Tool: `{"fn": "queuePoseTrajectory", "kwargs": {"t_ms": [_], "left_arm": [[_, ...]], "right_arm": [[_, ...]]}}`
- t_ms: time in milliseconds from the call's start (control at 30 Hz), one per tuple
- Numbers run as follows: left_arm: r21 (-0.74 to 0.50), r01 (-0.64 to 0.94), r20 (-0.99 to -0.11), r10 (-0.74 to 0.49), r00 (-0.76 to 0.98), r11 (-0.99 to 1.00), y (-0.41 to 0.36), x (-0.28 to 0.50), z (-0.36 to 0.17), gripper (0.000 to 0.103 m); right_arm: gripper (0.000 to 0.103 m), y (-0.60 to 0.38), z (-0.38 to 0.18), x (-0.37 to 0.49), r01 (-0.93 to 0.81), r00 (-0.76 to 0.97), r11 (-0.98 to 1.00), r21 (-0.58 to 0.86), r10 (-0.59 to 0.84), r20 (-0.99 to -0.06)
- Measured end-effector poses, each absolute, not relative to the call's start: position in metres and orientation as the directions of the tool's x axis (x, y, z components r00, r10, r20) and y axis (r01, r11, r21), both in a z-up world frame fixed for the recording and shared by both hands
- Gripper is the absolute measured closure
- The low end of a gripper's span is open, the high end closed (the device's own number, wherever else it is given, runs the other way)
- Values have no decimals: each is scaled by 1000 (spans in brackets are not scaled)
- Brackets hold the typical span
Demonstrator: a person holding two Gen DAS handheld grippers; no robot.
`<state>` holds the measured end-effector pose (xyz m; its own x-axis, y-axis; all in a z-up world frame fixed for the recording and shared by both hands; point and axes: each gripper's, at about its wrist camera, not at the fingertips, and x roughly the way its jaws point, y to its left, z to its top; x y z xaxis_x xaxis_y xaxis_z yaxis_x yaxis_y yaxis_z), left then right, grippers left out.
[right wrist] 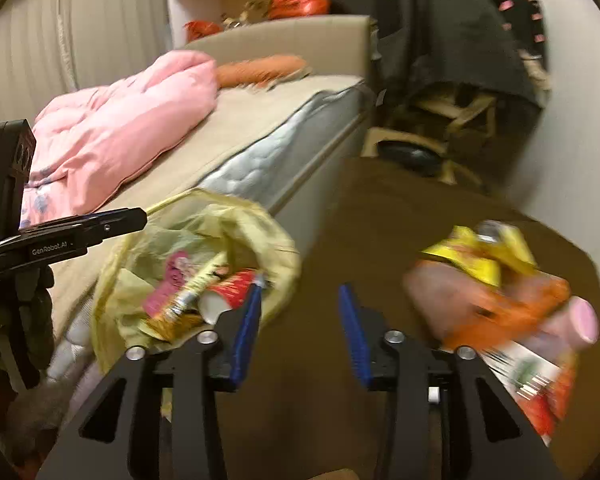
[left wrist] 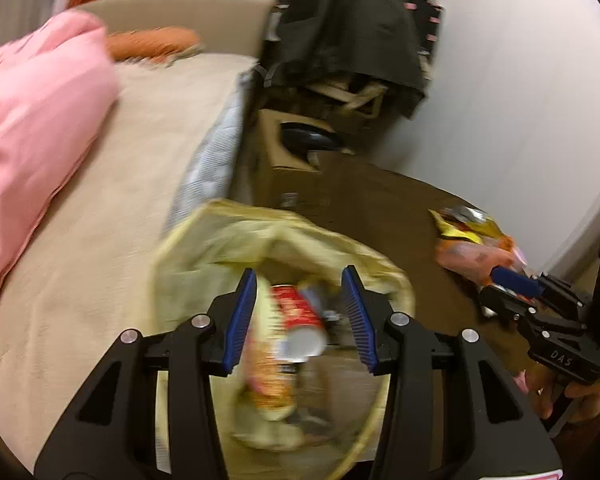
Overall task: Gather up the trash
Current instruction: 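Grasp the red snack packet with the left tool while the right tool grasps the pink candy bar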
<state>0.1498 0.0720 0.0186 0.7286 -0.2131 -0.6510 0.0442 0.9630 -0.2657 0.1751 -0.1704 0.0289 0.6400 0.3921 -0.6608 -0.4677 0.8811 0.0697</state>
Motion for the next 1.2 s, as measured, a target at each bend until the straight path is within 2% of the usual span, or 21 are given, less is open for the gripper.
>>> {"fn": "queuePoseTrajectory", "kwargs": {"t_ms": [267, 333, 467, 533, 767, 967, 1033, 1200], "left_arm": [[-269, 243, -619, -361, 697, 932, -16, 152, 24, 61], [-267, 285, -615, -390, 686, 921, -36, 156, 23, 61], [-262, 342, -629, -429, 648, 902, -74, 165, 15, 61], [-271, 364, -631, -450, 632, 891, -87, 166, 14, 61], [-271, 424, -649, -489, 583, 864, -119, 159, 3, 61], [-259, 445, -666, -492, 561, 857, -134, 153, -5, 61], [-260, 448, -667, -494, 558, 856, -135, 153, -6, 61], [-254, 486, -654, -519, 550, 836, -150, 154, 1, 61]], "right_arm": [[57, -281, 30, 137, -258, 738, 963, 72, 245, -629], [51, -305, 27, 130, -212, 749, 975, 67, 206, -629], [48, -350, 18, 118, -115, 757, 992, 61, 127, -641], [41, -370, 13, 112, -90, 749, 993, 76, 118, -653], [40, -411, -12, 90, -9, 699, 999, 36, 33, -714], [41, -423, -37, 77, 30, 664, 998, 58, 24, -747], [46, -420, -44, 75, 21, 656, 998, 62, 33, -754], [46, -416, -50, 73, 42, 657, 996, 80, 33, -753]]}}
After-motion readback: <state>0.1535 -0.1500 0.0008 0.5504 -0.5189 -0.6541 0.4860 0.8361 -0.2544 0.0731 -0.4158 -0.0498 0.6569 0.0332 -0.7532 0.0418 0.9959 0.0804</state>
